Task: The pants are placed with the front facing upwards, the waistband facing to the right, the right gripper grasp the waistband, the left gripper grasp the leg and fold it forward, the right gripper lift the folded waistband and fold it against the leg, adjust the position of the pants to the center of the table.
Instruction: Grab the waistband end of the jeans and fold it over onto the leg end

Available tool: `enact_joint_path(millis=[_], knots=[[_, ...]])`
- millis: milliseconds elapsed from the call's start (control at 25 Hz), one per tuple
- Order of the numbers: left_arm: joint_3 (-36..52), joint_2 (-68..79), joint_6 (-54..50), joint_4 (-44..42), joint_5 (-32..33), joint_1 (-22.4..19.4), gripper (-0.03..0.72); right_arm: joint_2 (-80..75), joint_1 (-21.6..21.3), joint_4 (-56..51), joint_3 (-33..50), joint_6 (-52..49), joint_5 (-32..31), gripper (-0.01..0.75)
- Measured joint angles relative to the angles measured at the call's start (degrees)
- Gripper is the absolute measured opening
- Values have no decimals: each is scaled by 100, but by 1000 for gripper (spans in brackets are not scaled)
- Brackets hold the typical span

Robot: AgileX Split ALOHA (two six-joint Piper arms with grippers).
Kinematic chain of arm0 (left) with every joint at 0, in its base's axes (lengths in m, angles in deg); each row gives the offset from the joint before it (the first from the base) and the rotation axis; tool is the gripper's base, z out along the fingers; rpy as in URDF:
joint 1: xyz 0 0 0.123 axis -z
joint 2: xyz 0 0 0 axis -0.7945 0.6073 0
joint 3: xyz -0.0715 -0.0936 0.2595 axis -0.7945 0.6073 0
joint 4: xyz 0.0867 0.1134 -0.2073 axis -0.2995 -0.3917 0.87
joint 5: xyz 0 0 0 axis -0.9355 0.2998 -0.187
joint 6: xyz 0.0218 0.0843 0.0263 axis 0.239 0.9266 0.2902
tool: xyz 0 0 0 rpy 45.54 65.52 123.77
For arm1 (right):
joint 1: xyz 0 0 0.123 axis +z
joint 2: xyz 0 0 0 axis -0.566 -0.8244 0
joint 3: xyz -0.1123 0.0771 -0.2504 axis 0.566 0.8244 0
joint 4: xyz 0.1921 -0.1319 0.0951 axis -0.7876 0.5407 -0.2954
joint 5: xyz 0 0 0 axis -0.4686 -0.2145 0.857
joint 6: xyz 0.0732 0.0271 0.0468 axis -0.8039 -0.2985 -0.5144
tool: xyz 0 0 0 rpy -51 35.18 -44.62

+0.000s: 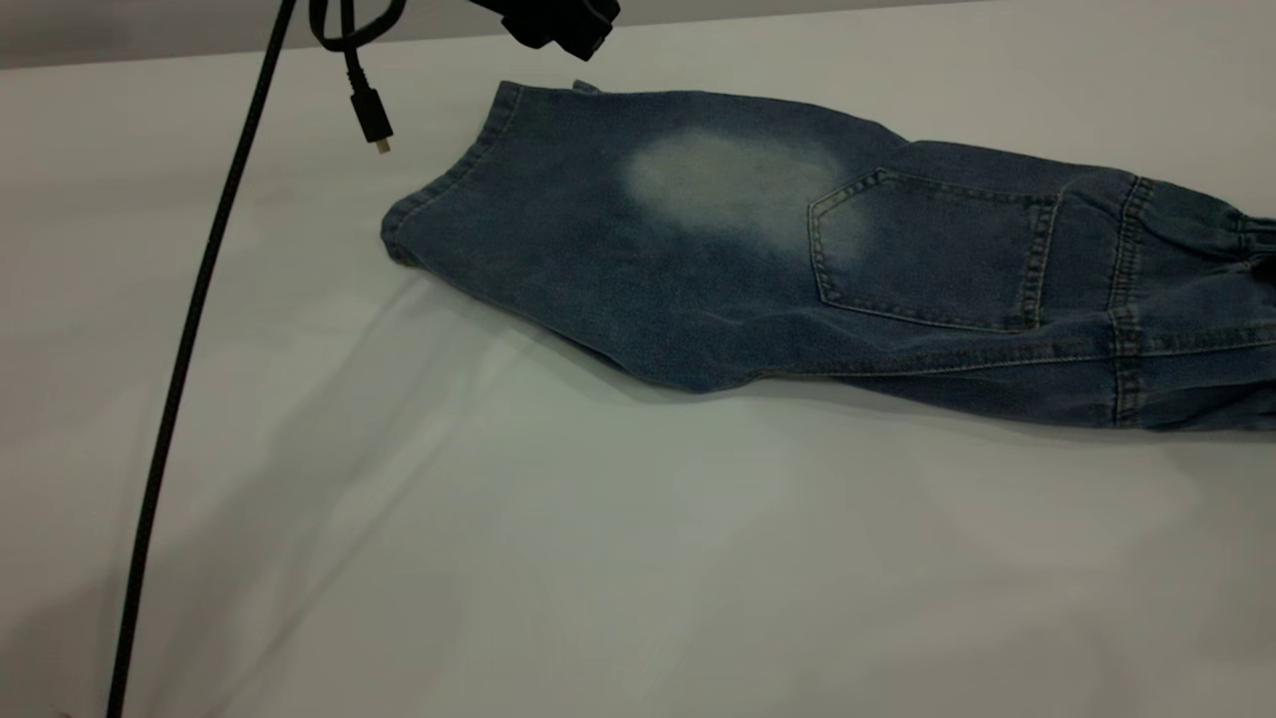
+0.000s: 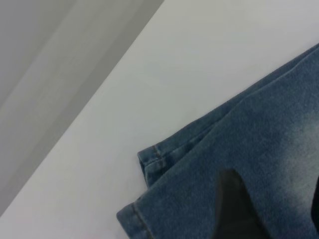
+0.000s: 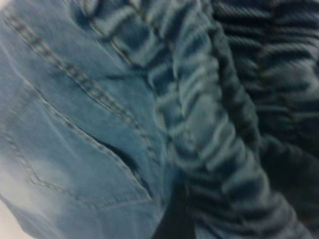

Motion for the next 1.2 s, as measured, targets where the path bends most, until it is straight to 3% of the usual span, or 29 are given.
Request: enact_joint_path(millis=[280, 440, 640, 880, 1040, 1200], knots=[[0, 0, 0, 0, -1, 0, 359, -54, 0, -192, 0, 107, 360, 591], [0, 0, 0, 0, -78, 0, 359, -128, 0, -184, 0, 95, 360, 553], [0, 0, -5, 0, -169, 0, 359, -128, 0, -190, 0, 95, 360, 383], [0, 21, -297, 0, -589, 0, 359, -128, 0, -196, 0, 109, 342, 83], [0, 205, -335, -5, -1004, 98, 359, -128, 0, -201, 0, 143, 337, 51], [0, 564, -625, -5, -885, 327, 359, -128, 0, -201, 0, 238, 325, 51]])
